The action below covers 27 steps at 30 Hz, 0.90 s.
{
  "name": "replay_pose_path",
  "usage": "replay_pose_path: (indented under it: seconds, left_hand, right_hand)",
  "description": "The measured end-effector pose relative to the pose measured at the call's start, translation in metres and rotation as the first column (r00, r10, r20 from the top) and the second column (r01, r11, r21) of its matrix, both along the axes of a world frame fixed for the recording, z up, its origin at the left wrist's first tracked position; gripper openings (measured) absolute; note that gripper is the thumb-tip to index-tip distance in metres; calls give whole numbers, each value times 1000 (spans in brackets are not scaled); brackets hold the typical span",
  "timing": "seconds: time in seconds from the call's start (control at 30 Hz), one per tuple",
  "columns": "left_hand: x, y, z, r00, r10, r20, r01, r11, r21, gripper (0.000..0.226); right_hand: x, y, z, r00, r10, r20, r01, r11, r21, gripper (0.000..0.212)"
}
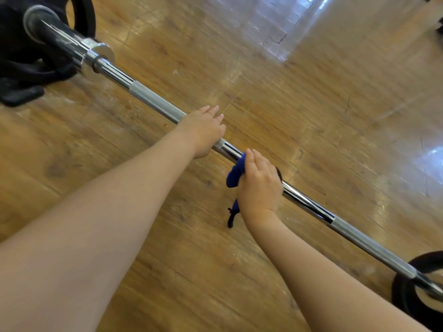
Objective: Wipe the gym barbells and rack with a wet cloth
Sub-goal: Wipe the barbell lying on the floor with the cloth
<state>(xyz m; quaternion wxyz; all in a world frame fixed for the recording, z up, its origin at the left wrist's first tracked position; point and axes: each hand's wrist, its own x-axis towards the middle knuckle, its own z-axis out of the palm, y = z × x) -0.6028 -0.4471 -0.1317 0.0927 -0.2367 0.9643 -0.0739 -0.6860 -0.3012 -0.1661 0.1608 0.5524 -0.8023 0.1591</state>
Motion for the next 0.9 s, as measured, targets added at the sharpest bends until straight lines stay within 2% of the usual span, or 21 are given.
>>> replay_pose_path:
  seconds: [0.17, 0.27, 0.4, 0.5, 0.6, 0.73, 0.9]
  left_hand:
    - [2, 2, 0, 999, 24, -44, -24, 1000, 4, 56]
    - [3, 5, -2, 996, 32, -79, -32, 999, 2, 58]
    - [9, 4, -6, 988, 25, -153, -26, 1000, -6, 64]
    - [11, 7, -9, 984, 31, -174, -35, 999, -24, 65]
    - [13, 8, -10, 983, 37, -180, -40, 999, -15, 64]
    - [15, 8, -12, 983, 50, -179, -58, 998, -37, 64]
    - [16, 12, -14, 991, 19, -129, -43, 982, -185, 62]
  right_hand:
    - [18, -39, 2, 992, 123, 31, -124, 992, 24, 48]
    - [0, -12, -1, 985, 157, -68, -156, 988, 22, 55]
    - [-25, 29, -2, 974, 155, -163, -151, 988, 39, 54]
    - [-20, 24, -2, 990, 75, -124, -68, 996, 55, 59]
    - [0, -5, -1, 999, 2, -37, -1, 999, 39, 56]
    - [18, -37, 0, 997, 69, -34, -67, 996, 66, 54]
    - [9, -11, -2, 989, 130, -69, -122, 987, 106, 68]
